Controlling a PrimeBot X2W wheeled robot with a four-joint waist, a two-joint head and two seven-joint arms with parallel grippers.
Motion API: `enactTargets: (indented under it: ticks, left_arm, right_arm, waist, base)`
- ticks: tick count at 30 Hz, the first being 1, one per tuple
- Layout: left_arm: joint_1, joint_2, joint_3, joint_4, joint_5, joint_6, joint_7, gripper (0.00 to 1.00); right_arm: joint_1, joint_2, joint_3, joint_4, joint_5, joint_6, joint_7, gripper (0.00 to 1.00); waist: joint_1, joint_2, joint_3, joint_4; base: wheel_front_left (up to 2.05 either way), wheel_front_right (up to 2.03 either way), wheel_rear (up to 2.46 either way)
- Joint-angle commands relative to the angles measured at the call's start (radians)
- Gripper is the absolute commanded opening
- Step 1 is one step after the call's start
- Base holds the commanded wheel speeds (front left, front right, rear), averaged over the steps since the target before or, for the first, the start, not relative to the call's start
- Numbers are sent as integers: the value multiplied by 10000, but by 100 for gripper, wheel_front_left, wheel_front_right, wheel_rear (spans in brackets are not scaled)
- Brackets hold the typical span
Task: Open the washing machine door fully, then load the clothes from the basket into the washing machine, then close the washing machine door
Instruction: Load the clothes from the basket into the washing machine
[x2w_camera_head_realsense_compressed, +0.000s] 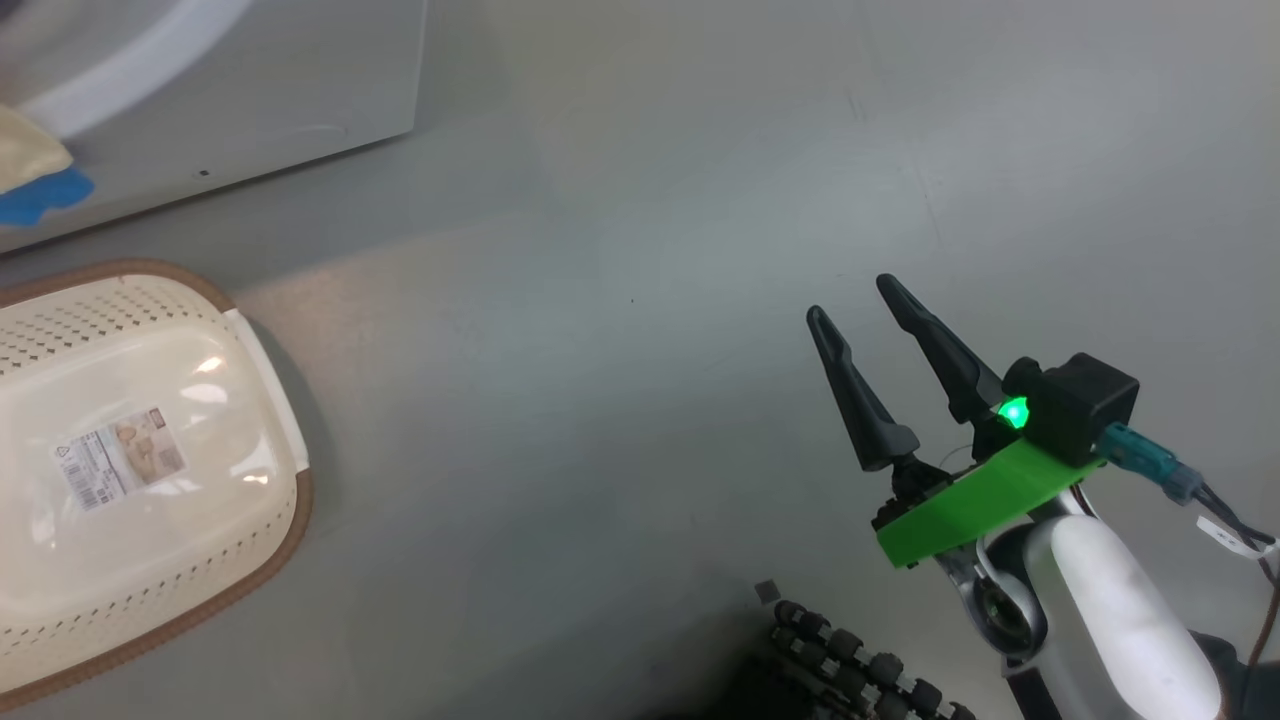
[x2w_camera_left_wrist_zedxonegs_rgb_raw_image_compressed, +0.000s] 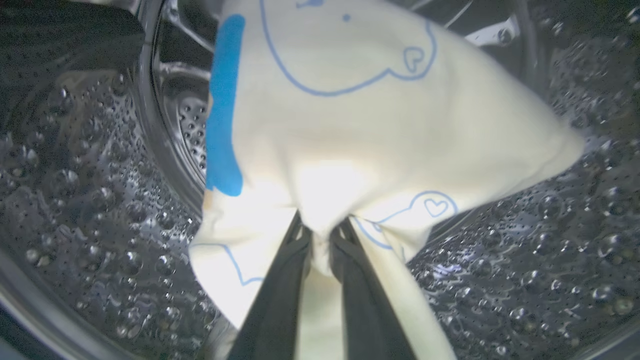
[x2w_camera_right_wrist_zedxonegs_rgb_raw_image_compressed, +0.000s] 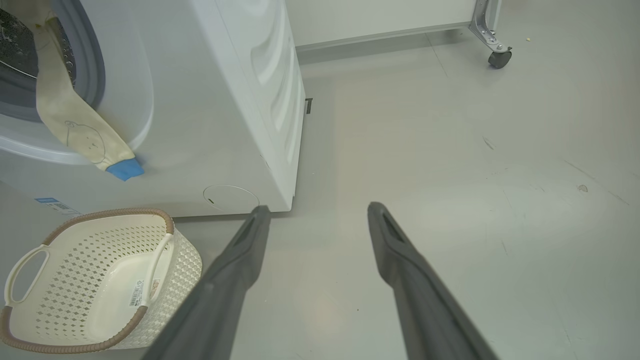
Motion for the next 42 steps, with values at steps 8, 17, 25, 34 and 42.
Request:
enactTargets:
  ticks: [8, 17, 25, 34, 42]
  left_arm:
    - [-297, 170, 205, 1513, -328, -275, -115, 100]
    - [479, -565, 191, 1983, -479, -266, -586, 100]
    - [2451, -1237, 544, 643, -378, 59, -645, 100]
    - [6272, -2439, 957, -2474, 247, 600, -648, 100]
    - [9686, -3317, 980, -4844, 617, 979, -648, 100]
  right_arm:
    - [145, -40, -2, -167, 75, -4, -74, 100]
    - [258, -127, -370, -360, -109, -4, 95, 100]
    - [481, -230, -622, -578, -268, -4, 335, 100]
    - [1099, -458, -1002, -880, -488, -4, 831, 100]
    - [1637, -665, -1113, -1196, -626, -4, 1333, 100]
  waist:
    - [0, 0, -118, -3]
    - [0, 0, -742, 537]
    - [0, 0, -1556, 1136]
    - [0, 0, -2989, 1968]
    - [0, 0, -4203, 2447]
  base:
    - [0, 0, 0]
    - [0, 0, 0]
    - [0, 0, 0]
    - [0, 0, 0]
    - [0, 0, 0]
